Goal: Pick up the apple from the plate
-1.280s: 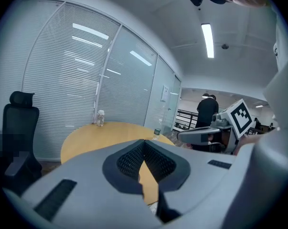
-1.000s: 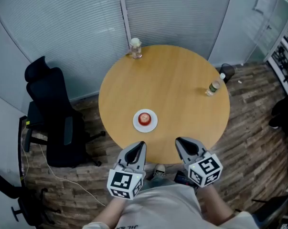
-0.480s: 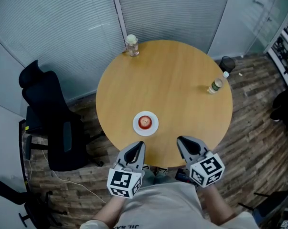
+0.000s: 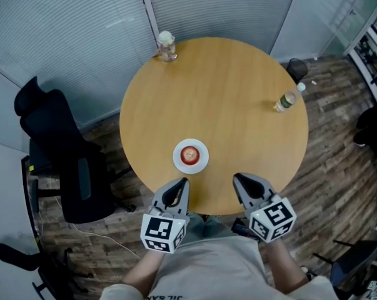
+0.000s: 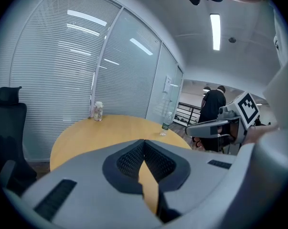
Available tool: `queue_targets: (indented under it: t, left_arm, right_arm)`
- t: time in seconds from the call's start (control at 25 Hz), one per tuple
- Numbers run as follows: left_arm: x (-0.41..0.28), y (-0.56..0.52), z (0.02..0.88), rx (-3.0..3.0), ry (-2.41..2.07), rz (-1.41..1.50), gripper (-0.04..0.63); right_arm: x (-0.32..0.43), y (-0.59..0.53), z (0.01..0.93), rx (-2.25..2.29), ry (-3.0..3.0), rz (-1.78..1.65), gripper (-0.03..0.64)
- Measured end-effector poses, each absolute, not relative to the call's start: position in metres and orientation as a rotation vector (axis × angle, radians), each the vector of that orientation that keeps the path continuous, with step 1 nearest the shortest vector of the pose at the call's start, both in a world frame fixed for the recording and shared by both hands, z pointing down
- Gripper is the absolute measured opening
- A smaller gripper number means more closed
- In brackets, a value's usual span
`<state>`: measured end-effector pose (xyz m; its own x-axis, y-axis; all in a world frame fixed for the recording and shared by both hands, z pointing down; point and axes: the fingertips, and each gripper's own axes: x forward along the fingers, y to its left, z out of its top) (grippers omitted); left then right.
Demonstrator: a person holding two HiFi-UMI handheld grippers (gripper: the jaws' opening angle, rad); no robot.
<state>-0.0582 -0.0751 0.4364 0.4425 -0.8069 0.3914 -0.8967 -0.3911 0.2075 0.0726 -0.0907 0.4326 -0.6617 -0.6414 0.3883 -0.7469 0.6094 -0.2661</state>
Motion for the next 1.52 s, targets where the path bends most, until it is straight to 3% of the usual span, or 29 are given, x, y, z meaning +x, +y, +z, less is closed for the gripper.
queue_targets:
  t: [0.52, 1.0, 1.52]
  left_arm:
    - [-0.066, -0.113, 0.478, 2.294, -1.399, 0.391, 0.021]
    - [-0.072, -0.133, 0.531, 2.236, -1.376, 0.528, 0.106]
    - [-0.069, -0.146, 0.593, 2.179, -1.257, 0.741, 0.299]
  right_arm:
    - [0.064, -0.113, 0.455, 1.147, -2.531, 0.666, 0.035]
    - [0.066, -0.119, 0.472, 1.148, -2.489, 0.716, 0.035]
    - [0.064, -0.124, 0.486, 1.146, -2.457, 0.769, 0.035]
